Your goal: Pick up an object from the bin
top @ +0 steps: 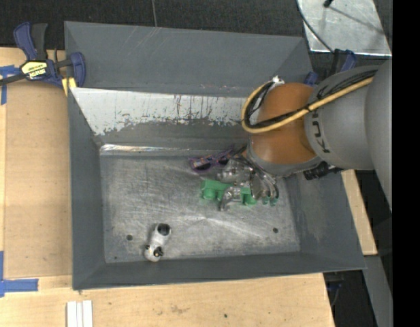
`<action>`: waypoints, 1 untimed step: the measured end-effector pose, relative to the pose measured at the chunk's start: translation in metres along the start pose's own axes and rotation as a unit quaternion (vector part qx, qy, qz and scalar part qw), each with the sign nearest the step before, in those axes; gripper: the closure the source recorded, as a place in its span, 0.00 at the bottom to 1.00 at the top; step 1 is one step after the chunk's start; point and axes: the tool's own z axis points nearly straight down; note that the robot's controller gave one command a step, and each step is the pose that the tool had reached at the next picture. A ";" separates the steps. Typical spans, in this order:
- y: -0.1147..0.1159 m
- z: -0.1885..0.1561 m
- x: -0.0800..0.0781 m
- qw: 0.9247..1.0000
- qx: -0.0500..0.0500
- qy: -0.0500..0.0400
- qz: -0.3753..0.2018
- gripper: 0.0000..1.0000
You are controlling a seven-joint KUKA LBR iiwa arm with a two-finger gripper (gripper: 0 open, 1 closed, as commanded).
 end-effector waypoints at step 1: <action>0.000 0.000 0.000 1.000 0.000 0.000 0.000 1.00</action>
Offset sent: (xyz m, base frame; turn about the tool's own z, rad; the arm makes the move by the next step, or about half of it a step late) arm 0.0000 0.0001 0.0194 0.0000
